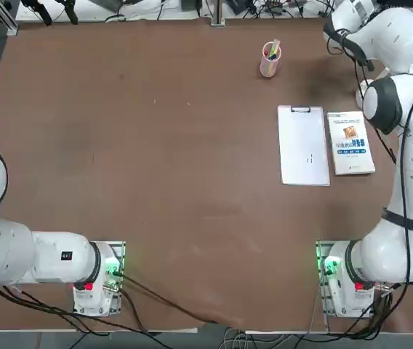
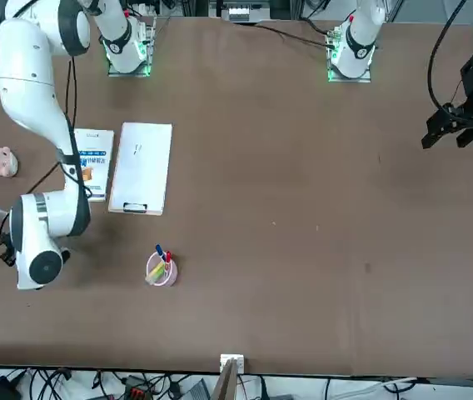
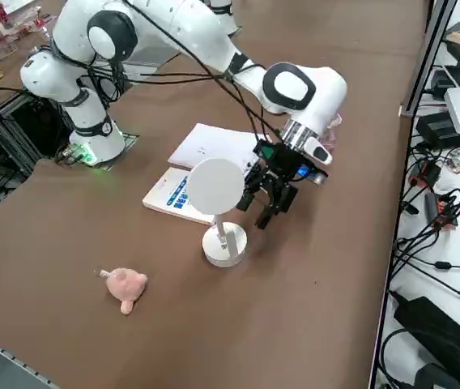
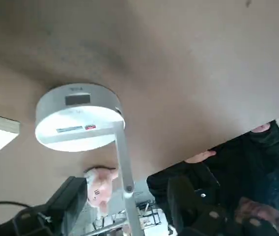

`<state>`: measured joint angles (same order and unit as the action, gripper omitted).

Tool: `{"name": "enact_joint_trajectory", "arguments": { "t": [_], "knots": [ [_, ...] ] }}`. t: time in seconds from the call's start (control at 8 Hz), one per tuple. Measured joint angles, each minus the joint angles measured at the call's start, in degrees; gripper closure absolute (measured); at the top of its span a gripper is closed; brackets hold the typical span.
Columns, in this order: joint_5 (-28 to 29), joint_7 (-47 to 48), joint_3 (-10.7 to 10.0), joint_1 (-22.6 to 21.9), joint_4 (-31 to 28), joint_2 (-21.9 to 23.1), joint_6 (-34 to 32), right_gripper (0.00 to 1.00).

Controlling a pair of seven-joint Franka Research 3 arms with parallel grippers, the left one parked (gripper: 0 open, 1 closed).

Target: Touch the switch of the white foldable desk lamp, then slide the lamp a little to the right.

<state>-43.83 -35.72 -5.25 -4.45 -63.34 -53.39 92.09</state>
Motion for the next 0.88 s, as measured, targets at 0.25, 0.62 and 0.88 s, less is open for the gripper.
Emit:
{"name": "enact_joint_trajectory", "arguments": {
  "t": [0.25, 0.62, 0.88],
  "knots": [
    [0.2, -1.6, 0.3, -3.3, 0.5, 3.2, -0.1, 0.00],
    [11.0, -4.0, 0.8, -8.4, 0.7, 10.8, -4.5, 0.00],
    [19.8, -4.2, 0.8, -9.1, -0.5, 16.2, -6.4, 0.00]
  ]
}}
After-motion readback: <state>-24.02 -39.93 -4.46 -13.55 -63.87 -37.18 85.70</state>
